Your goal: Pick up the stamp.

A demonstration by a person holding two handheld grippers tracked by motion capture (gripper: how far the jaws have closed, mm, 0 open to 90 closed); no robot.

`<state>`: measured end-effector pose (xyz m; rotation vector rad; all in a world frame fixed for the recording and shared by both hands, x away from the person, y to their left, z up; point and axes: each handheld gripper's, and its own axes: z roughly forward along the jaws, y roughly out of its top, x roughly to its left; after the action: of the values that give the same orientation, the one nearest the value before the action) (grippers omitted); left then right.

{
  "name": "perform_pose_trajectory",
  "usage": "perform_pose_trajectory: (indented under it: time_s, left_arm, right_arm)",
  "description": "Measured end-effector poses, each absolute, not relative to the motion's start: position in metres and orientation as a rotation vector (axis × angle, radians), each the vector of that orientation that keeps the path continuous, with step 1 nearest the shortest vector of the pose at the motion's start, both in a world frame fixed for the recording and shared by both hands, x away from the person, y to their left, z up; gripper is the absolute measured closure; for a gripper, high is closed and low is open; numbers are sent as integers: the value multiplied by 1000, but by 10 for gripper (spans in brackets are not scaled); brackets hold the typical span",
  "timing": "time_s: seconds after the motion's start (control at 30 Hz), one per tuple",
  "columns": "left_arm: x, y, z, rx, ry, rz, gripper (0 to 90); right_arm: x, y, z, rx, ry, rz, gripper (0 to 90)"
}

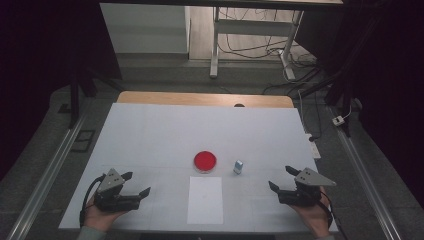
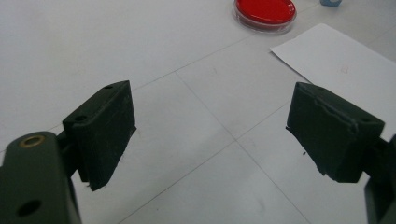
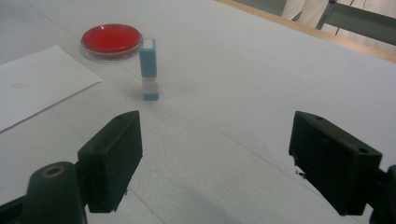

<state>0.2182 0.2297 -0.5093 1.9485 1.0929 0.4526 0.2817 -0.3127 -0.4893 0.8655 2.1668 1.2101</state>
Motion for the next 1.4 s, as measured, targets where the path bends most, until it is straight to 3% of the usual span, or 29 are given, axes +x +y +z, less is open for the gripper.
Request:
perform_pose_trajectory:
  time_s: [1.4]
  left_arm:
    - [219,231,-512,1967,1097,466,156]
  right_arm:
    - [281,-306,-482,860,2176,1240,233]
